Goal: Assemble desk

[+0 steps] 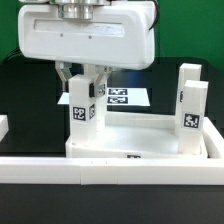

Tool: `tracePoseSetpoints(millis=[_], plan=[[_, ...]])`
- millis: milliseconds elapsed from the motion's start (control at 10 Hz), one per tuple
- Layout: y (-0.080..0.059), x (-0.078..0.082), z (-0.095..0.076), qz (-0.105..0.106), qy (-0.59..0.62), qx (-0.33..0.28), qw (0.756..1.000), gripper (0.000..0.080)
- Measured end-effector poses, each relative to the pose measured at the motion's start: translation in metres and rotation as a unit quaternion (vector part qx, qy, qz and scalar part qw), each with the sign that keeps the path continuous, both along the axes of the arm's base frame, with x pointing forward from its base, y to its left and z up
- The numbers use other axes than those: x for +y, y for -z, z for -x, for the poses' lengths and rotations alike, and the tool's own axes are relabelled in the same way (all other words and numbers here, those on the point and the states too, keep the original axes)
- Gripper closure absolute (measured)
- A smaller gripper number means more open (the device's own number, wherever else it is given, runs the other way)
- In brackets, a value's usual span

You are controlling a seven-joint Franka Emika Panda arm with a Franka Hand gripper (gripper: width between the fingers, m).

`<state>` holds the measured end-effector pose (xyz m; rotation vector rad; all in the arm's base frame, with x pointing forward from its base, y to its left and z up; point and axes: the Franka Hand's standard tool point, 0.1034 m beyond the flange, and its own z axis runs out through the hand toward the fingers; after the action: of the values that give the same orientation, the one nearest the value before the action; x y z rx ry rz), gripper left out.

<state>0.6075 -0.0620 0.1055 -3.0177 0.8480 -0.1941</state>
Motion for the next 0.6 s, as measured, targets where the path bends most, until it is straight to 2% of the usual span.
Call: tracePoseSetpoints(millis=[400,600], plan=[[-0.001,-0.002,0.001,-0.002,0.03,0.002,1.0,0.0476],[-0.019,0.006,-0.001,-0.014,0.028,0.0,1.0,0.0193]])
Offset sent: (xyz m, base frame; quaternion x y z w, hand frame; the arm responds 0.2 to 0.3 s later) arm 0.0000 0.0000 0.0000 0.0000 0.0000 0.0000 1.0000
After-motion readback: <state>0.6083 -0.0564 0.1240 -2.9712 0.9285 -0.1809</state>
